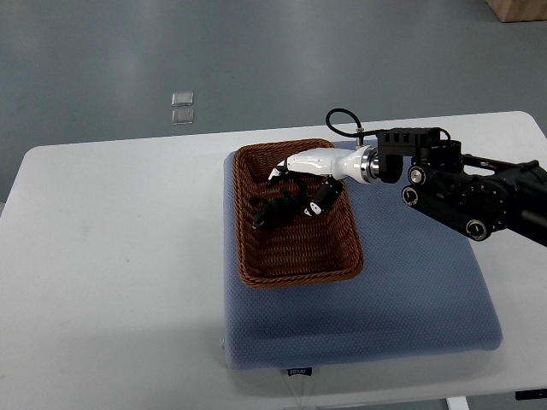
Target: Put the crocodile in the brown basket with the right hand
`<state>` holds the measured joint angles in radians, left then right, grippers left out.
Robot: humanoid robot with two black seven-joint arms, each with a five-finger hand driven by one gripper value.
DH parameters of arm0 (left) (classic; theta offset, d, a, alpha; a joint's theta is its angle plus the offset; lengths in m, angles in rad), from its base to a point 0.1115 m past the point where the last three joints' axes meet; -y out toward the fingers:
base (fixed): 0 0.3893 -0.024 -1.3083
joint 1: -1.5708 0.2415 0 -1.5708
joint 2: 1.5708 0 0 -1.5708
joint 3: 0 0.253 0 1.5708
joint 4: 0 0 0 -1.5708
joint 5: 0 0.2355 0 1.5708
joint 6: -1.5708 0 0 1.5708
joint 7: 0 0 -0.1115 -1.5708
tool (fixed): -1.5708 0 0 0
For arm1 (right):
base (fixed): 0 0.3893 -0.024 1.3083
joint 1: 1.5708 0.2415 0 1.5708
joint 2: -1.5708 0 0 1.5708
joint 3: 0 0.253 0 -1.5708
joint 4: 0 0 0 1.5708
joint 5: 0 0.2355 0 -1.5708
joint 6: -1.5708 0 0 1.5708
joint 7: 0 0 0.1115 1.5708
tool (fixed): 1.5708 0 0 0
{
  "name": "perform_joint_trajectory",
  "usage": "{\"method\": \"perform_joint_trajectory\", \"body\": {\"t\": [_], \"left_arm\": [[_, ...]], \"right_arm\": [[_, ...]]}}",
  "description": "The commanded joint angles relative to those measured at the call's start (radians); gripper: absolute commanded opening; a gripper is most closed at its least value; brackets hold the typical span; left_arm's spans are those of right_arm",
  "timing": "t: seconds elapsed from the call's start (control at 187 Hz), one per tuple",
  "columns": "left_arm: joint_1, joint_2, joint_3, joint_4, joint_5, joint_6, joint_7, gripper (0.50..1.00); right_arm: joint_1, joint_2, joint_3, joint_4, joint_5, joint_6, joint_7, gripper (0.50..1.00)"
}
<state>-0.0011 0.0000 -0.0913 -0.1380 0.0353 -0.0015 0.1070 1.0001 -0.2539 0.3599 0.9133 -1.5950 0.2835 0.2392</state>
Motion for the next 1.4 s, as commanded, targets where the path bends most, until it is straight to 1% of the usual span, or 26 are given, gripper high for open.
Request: {"method": "perform_joint_trajectory", "body": {"t": [0.0,0.016,0.091,0.16,0.288,0.379,0.523,0.614,0.737,0.935,1.121,1.282,1.394], "left_arm": [[0.001,0.0,-0.001,0.0,0.0,0.0,-0.001,1.0],[0.001,0.0,-0.001,0.0,0.0,0.0,0.0,1.0],[0.001,0.0,-0.001,0.0,0.0,0.0,0.0,1.0],[0.001,0.0,-0.001,0.0,0.0,0.0,0.0,1.0],[0.0,0.0,-0.001,0.0,0.0,0.0,0.0,1.0],[0.001,0.0,0.001,0.0,0.0,0.0,0.0,1.0],[0.0,0.0,0.001,0.0,0.0,0.0,0.0,1.0],[0.0,0.0,-0.001,0.0,0.0,0.0,0.0,1.0],[0.0,0.0,0.001,0.0,0.0,0.0,0.0,1.0],[0.001,0.0,0.001,0.0,0.0,0.0,0.0,1.0],[0.0,0.0,0.001,0.0,0.0,0.0,-0.001,1.0],[0.0,0.0,0.001,0.0,0.0,0.0,0.0,1.0],[0.001,0.0,0.001,0.0,0.0,0.0,-0.001,1.0]], "right_arm": [[0.002,-0.005,0.011,0.001,0.003,0.0,0.002,0.844],[0.003,-0.008,0.014,0.001,0.003,0.0,0.005,0.858],[0.008,-0.016,0.021,0.001,0.01,-0.003,0.011,0.879],[0.006,-0.028,0.068,0.001,0.036,-0.007,0.012,0.895],[-0.006,-0.044,0.157,0.001,0.066,-0.013,0.012,0.903],[-0.044,-0.059,0.246,-0.005,0.119,-0.024,0.012,0.903],[-0.113,-0.062,0.409,-0.025,0.296,-0.033,0.014,0.903],[-0.147,-0.051,0.52,-0.076,0.458,-0.058,0.015,0.901],[-0.179,-0.048,0.599,-0.148,0.685,-0.075,0.028,0.903],[-0.21,-0.045,0.603,-0.255,0.97,-0.145,0.072,0.903],[-0.219,-0.036,0.602,-0.358,1.182,-0.15,0.097,0.903],[-0.251,-0.03,0.603,-0.372,1.253,-0.152,0.098,0.903],[-0.27,-0.002,0.606,-0.372,1.287,-0.152,0.098,0.903]]}}
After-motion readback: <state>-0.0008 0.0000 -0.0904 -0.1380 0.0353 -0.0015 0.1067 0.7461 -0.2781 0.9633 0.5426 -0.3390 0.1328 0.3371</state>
